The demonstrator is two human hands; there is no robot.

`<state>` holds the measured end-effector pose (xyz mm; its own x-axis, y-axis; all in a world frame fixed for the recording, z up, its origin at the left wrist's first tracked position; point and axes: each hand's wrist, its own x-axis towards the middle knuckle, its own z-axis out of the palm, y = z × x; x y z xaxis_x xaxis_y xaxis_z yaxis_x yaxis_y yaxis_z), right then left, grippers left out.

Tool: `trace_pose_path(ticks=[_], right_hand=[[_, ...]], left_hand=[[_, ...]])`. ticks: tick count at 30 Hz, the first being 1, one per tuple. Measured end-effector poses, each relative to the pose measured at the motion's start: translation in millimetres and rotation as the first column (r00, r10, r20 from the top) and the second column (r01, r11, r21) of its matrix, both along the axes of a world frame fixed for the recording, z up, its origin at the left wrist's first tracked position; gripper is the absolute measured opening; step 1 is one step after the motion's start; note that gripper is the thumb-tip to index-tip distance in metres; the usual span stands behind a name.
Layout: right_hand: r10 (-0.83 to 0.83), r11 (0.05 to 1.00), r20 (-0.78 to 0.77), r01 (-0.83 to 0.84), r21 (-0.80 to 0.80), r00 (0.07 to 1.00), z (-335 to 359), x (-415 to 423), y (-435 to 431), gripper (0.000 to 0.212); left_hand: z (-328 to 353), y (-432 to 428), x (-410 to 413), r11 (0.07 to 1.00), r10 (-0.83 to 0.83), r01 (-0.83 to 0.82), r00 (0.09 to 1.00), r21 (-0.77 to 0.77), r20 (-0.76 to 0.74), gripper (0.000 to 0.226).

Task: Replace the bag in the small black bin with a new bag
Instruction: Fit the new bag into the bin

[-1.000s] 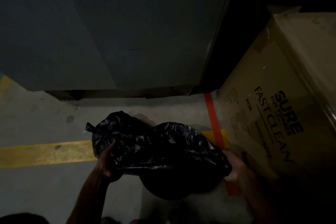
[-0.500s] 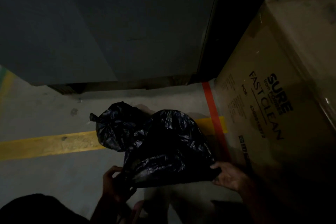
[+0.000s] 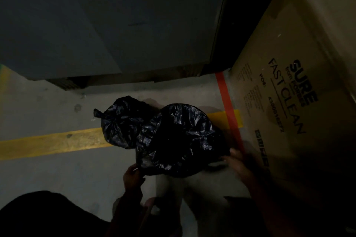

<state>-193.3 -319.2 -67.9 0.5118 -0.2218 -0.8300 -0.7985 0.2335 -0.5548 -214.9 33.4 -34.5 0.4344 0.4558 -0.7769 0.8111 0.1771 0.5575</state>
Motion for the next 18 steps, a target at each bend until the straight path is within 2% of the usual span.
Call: trace_pose_path(ticks=[2, 4, 5, 7, 8, 9, 10, 11, 13, 14, 15, 16, 17, 18], right_hand=[[0.0, 0.993, -0.019, -0.003, -0.12, 1.0, 11.4, 15.6, 7.9, 0.038], [0.045, 0.977, -0.015, -0.047, -0.208, 0.999, 6.3, 27.5, 10.3, 0.039], [0.035, 0.972, 0.032, -0.027, -0.234, 0.999, -5.4, 29.9, 4.4, 0.038], [0.061, 0.976, -0.006, -0.061, -0.208, 0.998, -2.7, 33.7, -4.2, 0.037], [0.082, 0.974, -0.026, -0.086, -0.208, 0.996, -1.3, 35.5, -8.2, 0.031], [0.142, 0.957, -0.027, -0.145, -0.25, 0.989, 2.1, 36.9, -11.3, 0.027], [0.111, 0.944, -0.004, -0.107, -0.312, 0.994, 4.3, 38.5, -10.9, 0.029], [0.082, 0.91, 0.047, -0.055, -0.412, 0.996, 11.7, 39.0, -8.9, 0.031], [0.072, 0.766, 0.212, 0.082, -0.638, 0.975, 34.0, 31.3, 4.4, 0.027], [0.113, 0.669, 0.305, 0.154, -0.727, 0.946, 50.3, 29.0, 16.1, 0.023], [0.225, 0.588, 0.364, 0.172, -0.79, 0.904, 69.6, 30.1, 31.3, 0.021], [0.405, 0.552, 0.411, 0.14, -0.822, 0.817, 80.9, 32.3, 45.0, 0.021], [0.592, 0.54, 0.416, 0.043, -0.841, 0.691, 98.3, 38.9, 60.1, 0.021], [0.757, 0.504, 0.389, -0.09, -0.859, 0.525, 100.3, 46.0, 73.7, 0.02]], left_hand=[[-0.6, 1.5, 0.6, 0.996, 0.087, -0.087, 0.996, 0.036, 0.028, 0.022], [-1.5, 2.3, -0.2, 0.99, 0.104, -0.108, 0.993, 0.091, 0.052, 0.026], [-2.1, 2.4, -0.3, 0.993, 0.102, -0.105, 0.993, 0.061, 0.058, 0.024], [0.0, -1.8, -0.6, 0.991, 0.126, -0.128, 0.989, 0.026, 0.072, 0.022], [-1.0, -3.4, 0.1, 0.985, 0.139, -0.147, 0.986, 0.091, 0.092, 0.022], [1.7, -5.3, 2.4, 0.962, 0.112, -0.134, 0.988, 0.239, 0.103, 0.023], [5.0, -7.5, 4.9, 0.901, 0.054, -0.106, 0.99, 0.421, 0.133, 0.025], [13.9, -9.9, 9.9, 0.802, -0.036, -0.068, 0.986, 0.594, 0.161, 0.031], [39.4, -11.8, 25.9, 0.602, -0.232, -0.057, 0.942, 0.796, 0.243, 0.05], [55.0, -13.2, 35.8, 0.525, -0.375, -0.047, 0.884, 0.85, 0.281, 0.052], [69.9, -17.7, 46.3, 0.475, -0.553, 0.002, 0.778, 0.88, 0.297, 0.049], [79.6, -26.2, 56.4, 0.416, -0.745, 0.111, 0.611, 0.902, 0.268, 0.044], [86.2, -38.9, 69.2, 0.32, -0.889, 0.254, 0.415, 0.913, 0.196, 0.04], [85.9, -50.2, 83.9, 0.157, -0.972, 0.422, 0.224, 0.893, 0.065, 0.036]])
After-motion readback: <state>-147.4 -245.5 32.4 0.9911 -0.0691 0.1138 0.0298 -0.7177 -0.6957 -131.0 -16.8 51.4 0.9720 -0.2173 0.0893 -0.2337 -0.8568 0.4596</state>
